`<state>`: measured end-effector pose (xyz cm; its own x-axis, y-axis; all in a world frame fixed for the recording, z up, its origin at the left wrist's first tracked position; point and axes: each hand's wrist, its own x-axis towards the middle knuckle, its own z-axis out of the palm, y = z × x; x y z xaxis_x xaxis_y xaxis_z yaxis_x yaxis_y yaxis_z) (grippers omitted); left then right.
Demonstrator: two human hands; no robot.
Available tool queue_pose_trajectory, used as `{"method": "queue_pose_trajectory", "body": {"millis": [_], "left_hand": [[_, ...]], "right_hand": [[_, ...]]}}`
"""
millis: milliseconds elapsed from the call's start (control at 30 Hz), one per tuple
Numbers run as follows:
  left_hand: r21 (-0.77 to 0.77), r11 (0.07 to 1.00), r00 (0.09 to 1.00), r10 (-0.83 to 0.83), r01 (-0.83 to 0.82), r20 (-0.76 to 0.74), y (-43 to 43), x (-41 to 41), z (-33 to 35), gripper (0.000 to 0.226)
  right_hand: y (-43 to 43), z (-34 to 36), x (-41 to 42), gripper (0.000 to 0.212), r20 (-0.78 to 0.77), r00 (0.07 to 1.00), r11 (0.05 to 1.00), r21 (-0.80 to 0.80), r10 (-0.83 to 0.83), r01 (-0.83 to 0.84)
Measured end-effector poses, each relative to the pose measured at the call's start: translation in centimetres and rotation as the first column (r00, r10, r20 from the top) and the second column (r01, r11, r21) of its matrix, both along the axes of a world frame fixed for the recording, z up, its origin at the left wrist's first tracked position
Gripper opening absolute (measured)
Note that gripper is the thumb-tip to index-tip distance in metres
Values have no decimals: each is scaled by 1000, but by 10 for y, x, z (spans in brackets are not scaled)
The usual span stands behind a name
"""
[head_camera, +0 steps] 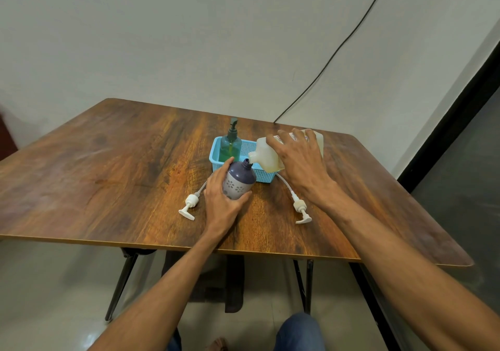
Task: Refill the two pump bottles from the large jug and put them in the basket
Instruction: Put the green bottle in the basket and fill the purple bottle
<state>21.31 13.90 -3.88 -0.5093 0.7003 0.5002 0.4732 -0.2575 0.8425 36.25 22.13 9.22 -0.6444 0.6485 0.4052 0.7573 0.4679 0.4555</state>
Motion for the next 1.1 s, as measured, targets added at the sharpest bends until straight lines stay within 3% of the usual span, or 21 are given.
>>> {"method": "queue_pose_trajectory", "body": {"millis": [1100], "left_hand": [[17, 1000, 1000, 3, -3, 1, 1, 0, 2, 90]], "right_hand": [[0, 3, -1, 75, 6, 1000, 1000, 16, 5, -5]]}}
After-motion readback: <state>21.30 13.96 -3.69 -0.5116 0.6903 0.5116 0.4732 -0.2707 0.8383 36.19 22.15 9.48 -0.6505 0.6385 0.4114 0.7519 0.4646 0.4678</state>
